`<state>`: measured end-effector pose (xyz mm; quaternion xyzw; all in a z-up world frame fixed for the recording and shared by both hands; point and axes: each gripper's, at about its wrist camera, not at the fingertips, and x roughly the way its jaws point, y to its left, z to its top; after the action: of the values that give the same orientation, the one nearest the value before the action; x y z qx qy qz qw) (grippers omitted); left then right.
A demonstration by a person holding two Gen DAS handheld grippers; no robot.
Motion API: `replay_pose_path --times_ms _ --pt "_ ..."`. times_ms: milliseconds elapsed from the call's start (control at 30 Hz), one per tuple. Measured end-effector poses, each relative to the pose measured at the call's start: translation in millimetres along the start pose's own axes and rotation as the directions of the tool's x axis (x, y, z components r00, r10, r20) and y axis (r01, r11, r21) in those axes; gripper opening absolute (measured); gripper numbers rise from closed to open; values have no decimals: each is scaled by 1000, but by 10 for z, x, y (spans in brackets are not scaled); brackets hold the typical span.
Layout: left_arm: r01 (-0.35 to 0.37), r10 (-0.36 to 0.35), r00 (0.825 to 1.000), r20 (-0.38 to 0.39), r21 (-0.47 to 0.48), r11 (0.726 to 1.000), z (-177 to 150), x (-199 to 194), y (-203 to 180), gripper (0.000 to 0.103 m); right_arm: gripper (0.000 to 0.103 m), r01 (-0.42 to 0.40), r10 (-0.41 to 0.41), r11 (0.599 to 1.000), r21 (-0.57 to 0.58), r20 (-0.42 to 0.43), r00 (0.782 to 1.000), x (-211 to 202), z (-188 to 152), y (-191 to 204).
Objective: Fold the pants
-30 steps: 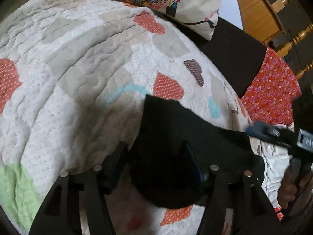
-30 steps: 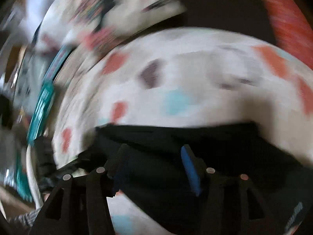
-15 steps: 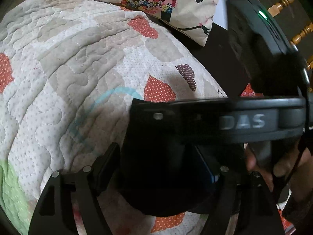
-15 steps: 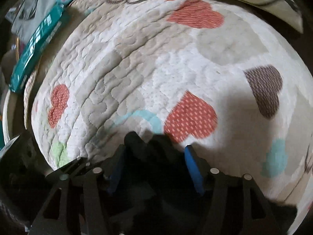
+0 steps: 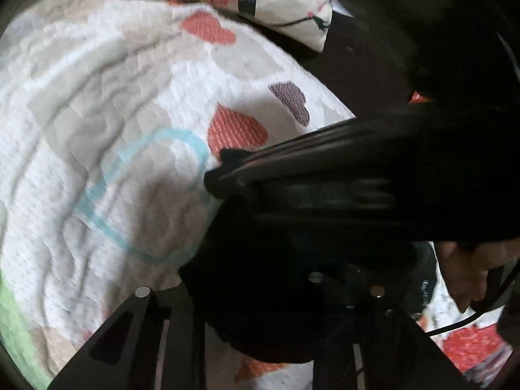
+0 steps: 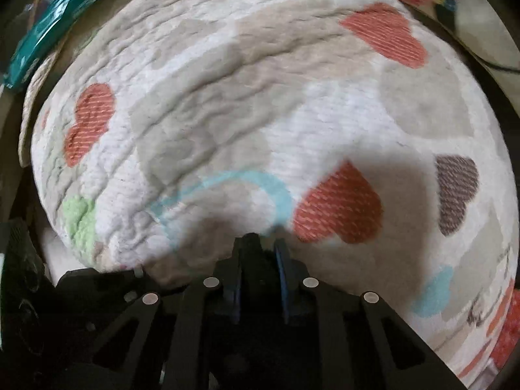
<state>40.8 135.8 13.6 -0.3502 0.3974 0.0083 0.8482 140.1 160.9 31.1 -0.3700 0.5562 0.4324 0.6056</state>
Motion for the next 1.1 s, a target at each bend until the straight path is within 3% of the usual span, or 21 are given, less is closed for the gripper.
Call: replay_pose_path --times_ms 100,333,600,867,1100 --pt "43 -44 999 -11 -39 998 57 -74 8 20 17 -43 40 998 49 65 997 -165 -133 -67" --pt "100 -101 995 27 21 995 91 -321 -299 20 17 -83 59 991 110 202 978 -623 -398 -226" --pt "148 -147 989 -19 113 982 -7 -151 -1106 20 17 -102 23 970 222 331 943 -1170 -1052 -591" --pt "118 -94 990 -102 267 956 -345 391 -1891 21 17 -189 -13 889 417 436 900 -1337 -2075 -1356" --pt "93 -38 987 -156 358 929 -602 792 -2350 21 18 -268 -37 804 531 494 868 -1230 -2708 -1774"
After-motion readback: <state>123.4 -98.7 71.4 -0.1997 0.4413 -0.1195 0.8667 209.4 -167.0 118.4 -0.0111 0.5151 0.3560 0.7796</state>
